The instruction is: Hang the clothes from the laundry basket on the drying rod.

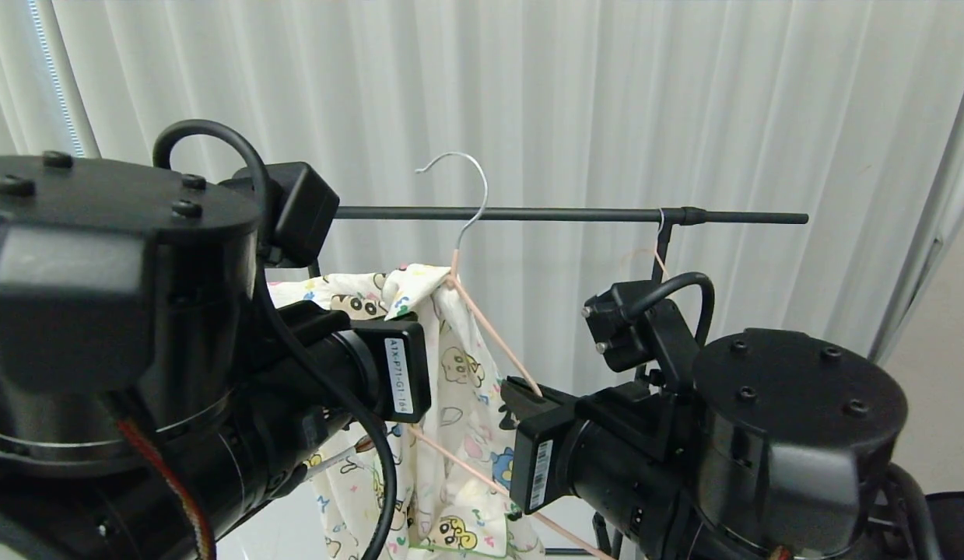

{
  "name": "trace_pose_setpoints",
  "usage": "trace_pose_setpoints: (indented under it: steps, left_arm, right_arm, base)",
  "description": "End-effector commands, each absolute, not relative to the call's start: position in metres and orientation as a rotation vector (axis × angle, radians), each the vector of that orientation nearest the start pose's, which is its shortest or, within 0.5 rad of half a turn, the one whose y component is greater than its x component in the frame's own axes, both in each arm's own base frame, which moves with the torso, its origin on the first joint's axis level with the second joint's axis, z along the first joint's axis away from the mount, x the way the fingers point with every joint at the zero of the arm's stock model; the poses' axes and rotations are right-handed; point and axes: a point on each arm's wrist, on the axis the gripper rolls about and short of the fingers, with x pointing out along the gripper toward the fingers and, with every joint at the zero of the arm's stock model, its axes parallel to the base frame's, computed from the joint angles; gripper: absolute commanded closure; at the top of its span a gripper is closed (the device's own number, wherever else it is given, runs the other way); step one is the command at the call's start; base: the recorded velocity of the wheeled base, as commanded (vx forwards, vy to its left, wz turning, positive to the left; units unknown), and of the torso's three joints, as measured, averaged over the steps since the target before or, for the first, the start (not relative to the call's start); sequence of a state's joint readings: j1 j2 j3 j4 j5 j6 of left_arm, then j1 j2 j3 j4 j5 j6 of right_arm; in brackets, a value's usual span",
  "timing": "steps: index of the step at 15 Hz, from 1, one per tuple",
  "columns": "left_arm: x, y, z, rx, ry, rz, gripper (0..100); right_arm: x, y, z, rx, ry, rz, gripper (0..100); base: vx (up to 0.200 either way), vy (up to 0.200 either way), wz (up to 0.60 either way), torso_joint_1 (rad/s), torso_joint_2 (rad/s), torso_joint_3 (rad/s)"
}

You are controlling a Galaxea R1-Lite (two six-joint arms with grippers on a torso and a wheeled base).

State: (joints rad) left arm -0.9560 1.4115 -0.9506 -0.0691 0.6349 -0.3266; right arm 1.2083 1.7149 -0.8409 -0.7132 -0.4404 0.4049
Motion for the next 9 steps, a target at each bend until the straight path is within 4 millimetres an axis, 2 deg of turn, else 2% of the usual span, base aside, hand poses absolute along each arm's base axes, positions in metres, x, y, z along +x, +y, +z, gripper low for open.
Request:
trace_pose_setpoints:
  steps: [1, 3, 4, 9]
  left_arm:
    - [0.1445, -0.1826, 0.2498, -0.045, 0.318, -0.271, 100]
    - [0.1437, -0.1827, 0.2502, -0.046, 0.316, -0.272, 100]
    - [0.1433, -0.182, 0.2506, -0.048, 0.314, -0.273, 0]
    - [0.1399, -0.1762, 0.2558, -0.017, 0.282, -0.251, 0]
  right_arm:
    - [0.1195, 0.2884, 0.199, 0.275, 0.254, 0.733, 100]
    - [0.1195, 0.2884, 0.199, 0.273, 0.254, 0.733, 100]
    - [0.1198, 0.2879, 0.1995, 0.269, 0.25, 0.733, 100]
    - [0.1235, 0.2792, 0.2086, 0.247, 0.176, 0.728, 100]
  base:
    - [0.0, 0.0, 0.0, 0.0, 0.0, 0.0]
    - [0.0, 0.0, 0.0, 0.0, 0.0, 0.0]
    - [0.0, 0.0, 0.0, 0.0, 0.0, 0.0]
    - [0.0, 0.0, 0.0, 0.0, 0.0, 0.0]
